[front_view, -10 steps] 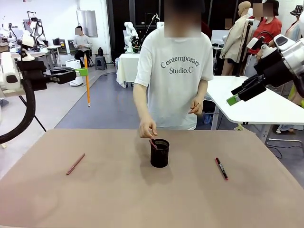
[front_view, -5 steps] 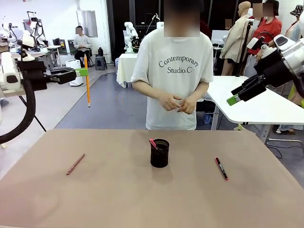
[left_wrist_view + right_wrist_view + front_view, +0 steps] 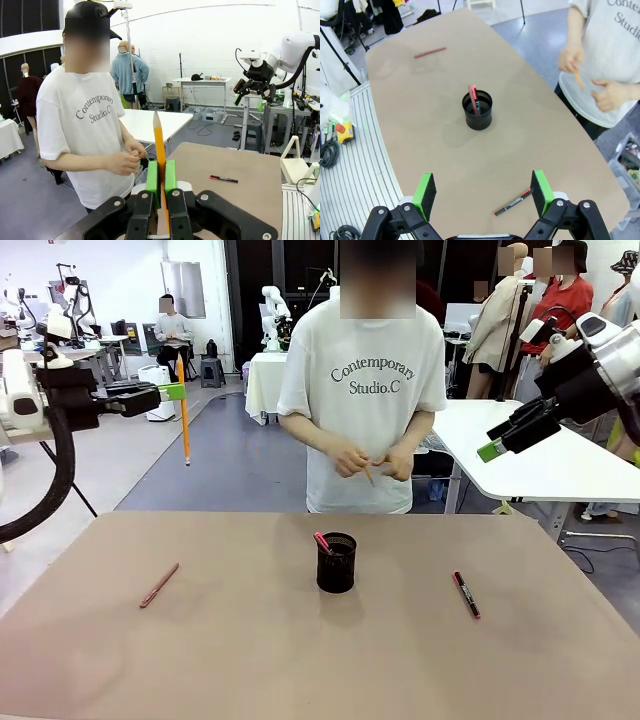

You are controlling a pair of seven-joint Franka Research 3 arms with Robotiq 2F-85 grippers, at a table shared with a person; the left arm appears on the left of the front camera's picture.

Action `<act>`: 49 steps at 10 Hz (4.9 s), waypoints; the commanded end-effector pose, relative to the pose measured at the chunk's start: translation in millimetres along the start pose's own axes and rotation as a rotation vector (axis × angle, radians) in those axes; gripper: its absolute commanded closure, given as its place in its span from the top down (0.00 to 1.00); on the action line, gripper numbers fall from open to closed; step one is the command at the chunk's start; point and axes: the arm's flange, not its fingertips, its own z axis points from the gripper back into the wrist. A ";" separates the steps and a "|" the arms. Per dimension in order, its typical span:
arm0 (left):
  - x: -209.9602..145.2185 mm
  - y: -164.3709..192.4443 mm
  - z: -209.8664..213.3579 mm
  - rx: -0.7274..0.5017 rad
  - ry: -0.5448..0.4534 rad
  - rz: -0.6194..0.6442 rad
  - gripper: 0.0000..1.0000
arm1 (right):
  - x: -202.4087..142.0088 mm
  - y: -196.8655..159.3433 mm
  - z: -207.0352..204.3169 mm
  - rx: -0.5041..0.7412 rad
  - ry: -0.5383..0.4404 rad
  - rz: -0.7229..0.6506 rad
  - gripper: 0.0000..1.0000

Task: Place the pens into the pen holder.
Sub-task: Pick up a writing instrument from the table and place it into the Pen holder.

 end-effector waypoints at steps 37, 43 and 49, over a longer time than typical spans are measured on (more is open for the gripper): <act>-141.0 -27.6 -217.6 -0.130 -0.122 -0.291 0.00 | 0.7 -1.1 0.4 0.010 -0.019 0.006 1.00; -108.7 -15.8 -206.4 -0.160 -0.105 -0.244 0.00 | 0.7 -1.1 0.4 0.010 -0.019 0.006 1.00; -151.0 -21.2 -246.3 -0.264 -0.155 -0.186 0.00 | 0.7 -1.1 0.4 0.010 -0.019 0.006 1.00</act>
